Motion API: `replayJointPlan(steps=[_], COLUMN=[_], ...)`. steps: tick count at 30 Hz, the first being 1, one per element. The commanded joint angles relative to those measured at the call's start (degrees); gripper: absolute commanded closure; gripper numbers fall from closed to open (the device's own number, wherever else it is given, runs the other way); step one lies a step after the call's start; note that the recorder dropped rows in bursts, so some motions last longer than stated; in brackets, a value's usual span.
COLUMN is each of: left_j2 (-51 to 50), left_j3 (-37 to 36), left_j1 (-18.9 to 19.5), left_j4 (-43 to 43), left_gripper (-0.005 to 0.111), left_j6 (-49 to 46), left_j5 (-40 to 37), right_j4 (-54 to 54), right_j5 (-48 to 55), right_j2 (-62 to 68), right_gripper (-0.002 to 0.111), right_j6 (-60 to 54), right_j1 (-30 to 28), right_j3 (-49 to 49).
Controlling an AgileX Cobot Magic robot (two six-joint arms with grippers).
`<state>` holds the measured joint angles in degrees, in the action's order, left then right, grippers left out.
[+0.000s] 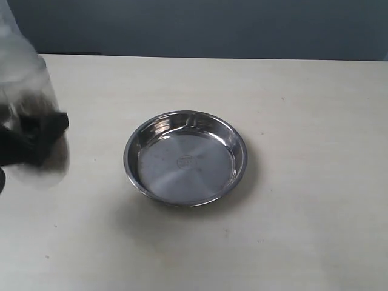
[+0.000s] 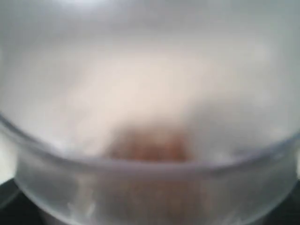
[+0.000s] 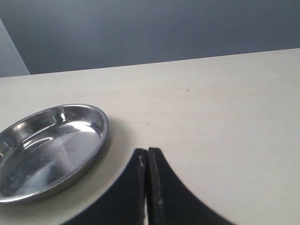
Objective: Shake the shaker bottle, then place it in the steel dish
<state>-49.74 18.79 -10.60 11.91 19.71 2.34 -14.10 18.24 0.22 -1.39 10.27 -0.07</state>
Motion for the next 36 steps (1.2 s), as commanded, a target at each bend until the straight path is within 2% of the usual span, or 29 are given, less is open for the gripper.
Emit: replayJointPlan(steps=[1, 3, 5, 6, 9, 12, 14, 16, 18, 19, 20, 22, 24, 26, 28, 32, 34, 36], left_j2=[6.6, 7.6, 5.2, 3.2, 0.4, 3.9, 7.1, 9.1, 7.9, 6.3, 4.8, 3.4, 5.1, 7.4, 9.9, 8.4, 6.1, 6.0], left_j3=[5.2, 6.7, 3.2, 0.0, -5.1, -3.0, 0.3, 2.0, 0.5, -1.6, -3.3, -5.5, -4.5, -1.6, 1.9, 1.6, -0.5, -0.3], left_j1=[-1.1, -1.0, -1.0, -1.0, -1.1, -1.1, -1.1, -1.0, -1.0, -1.0, -1.0, -1.1, -1.1, -1.1, -1.1, -1.0, -1.0, -1.3], left_j4=[1.7, 3.6, 1.3, -0.6, -4.2, -0.1, 3.5, 7.9, 7.9, 6.3, 4.0, 2.1, 3.6, 5.1, 7.3, 7.9, 6.1, 5.5], left_gripper=[0.106, 0.106, 0.106, 0.106, 0.106, 0.106, 0.106, 0.106, 0.106, 0.106, 0.106, 0.106, 0.106, 0.106, 0.106, 0.106, 0.106, 0.106], left_j6=[-0.2, -2.9, -2.5, -2.1, 0.9, 2.8, 2.8, 2.0, 1.9, 2.3, 3.0, 4.4, 6.8, 7.5, 6.5, 3.7, 5.4, 6.2], left_j5=[14.3, 7.9, 1.0, 1.4, 12.8, 20.5, 22.5, 15.6, 3.7, 2.9, 5.3, 14.9, 23.5, 27.5, 22.0, 0.9, -0.1, 4.6], right_j4=[0.0, 0.0, 0.0, 0.0, 0.0, 0.0, 0.0, 0.0, 0.0, 0.0, 0.0, 0.0, 0.0, 0.0, 0.0, 0.0, 0.0, 0.0], right_j5=[-0.6, -0.6, -0.6, -0.6, -0.6, -0.6, -0.6, -0.6, -0.6, -0.6, -0.6, -0.6, -0.6, -0.6, -0.6, -0.6, -0.6, -0.6], right_j2=[-0.2, -0.2, -0.2, -0.2, -0.2, -0.2, -0.2, -0.2, -0.2, -0.2, -0.2, -0.2, -0.2, -0.2, -0.2, -0.2, -0.2, -0.2], right_gripper=[0.109, 0.109, 0.109, 0.109, 0.109, 0.109, 0.109, 0.109, 0.109, 0.109, 0.109, 0.109, 0.109, 0.109, 0.109, 0.109, 0.109, 0.109], right_j6=[-0.1, -0.1, -0.1, -0.1, -0.1, -0.1, -0.1, -0.1, -0.1, -0.1, -0.1, -0.1, -0.1, -0.1, -0.1, -0.1, -0.1, -0.1], right_j1=[0.1, 0.1, 0.1, 0.1, 0.1, 0.1, 0.1, 0.1, 0.1, 0.1, 0.1, 0.1, 0.1, 0.1, 0.1, 0.1, 0.1, 0.1], right_j3=[0.1, 0.1, 0.1, 0.1, 0.1, 0.1, 0.1, 0.1, 0.1, 0.1, 0.1, 0.1, 0.1, 0.1, 0.1, 0.1, 0.1, 0.1])
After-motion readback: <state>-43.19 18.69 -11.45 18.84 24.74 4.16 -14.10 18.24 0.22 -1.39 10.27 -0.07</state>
